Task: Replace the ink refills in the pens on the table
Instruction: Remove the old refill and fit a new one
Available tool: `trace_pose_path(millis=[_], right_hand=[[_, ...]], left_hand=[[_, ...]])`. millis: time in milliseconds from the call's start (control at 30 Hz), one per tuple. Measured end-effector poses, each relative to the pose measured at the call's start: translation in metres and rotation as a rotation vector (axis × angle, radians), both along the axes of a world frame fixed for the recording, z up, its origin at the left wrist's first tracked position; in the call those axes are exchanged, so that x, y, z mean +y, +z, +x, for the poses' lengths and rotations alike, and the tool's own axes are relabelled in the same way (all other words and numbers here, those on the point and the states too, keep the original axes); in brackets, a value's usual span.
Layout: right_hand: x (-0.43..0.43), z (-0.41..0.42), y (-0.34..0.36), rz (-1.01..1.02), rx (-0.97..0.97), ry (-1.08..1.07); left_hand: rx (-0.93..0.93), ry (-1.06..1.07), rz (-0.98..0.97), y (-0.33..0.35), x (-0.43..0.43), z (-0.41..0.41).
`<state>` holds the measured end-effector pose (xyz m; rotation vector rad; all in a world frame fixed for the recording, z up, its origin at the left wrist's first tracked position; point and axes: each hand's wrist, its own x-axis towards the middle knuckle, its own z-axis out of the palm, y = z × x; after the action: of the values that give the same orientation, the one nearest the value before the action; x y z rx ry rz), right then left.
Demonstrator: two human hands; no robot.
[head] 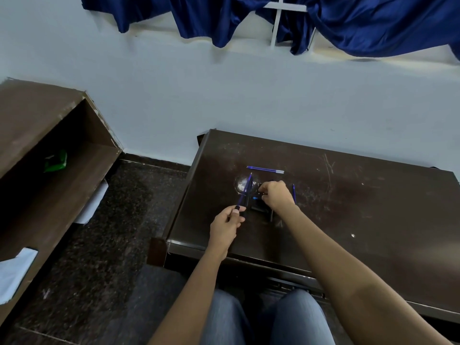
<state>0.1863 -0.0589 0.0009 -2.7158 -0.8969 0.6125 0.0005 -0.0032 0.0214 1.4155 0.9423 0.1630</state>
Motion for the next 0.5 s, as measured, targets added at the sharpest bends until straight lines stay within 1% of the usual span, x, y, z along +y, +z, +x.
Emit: trace_pose_path(millis=[67, 167, 233, 300, 333, 400, 467, 500], right_hand=[[0.004, -0.001, 0.004, -0.069, -0.001, 0.04], [0.007, -0.004, 0.006, -0.178, -0.083, 0.137], [0.004, -0.008, 0.005, -0.186, -0.11, 0.157], [0.0, -0.01, 0.003, -0.135, -0.089, 0.12], [-0.001, -0.011, 0.004, -0.059, -0.064, 0.07], [-0.002, -0.012, 0.006, 0.193, 0.054, -0.119], [-0.003, -0.016, 0.015, 0.489, 0.271, -0.373], [-0.004, -0.018, 0.022, 0.644, 0.423, -0.487]], left_hand=[[-0.01, 0.003, 0.003, 0.0, 0.0, -0.001], [-0.02, -0.003, 0.0, 0.002, -0.001, -0.001], [-0.023, -0.005, -0.005, 0.005, -0.001, -0.001], [-0.03, -0.006, -0.006, 0.008, -0.003, -0.001], [-0.032, -0.008, -0.006, 0.01, -0.003, -0.001], [-0.036, -0.012, -0.007, 0.014, -0.005, -0.001], [-0.048, -0.015, -0.009, 0.018, -0.007, -0.002], [-0.058, -0.017, -0.014, 0.02, -0.008, -0.002]])
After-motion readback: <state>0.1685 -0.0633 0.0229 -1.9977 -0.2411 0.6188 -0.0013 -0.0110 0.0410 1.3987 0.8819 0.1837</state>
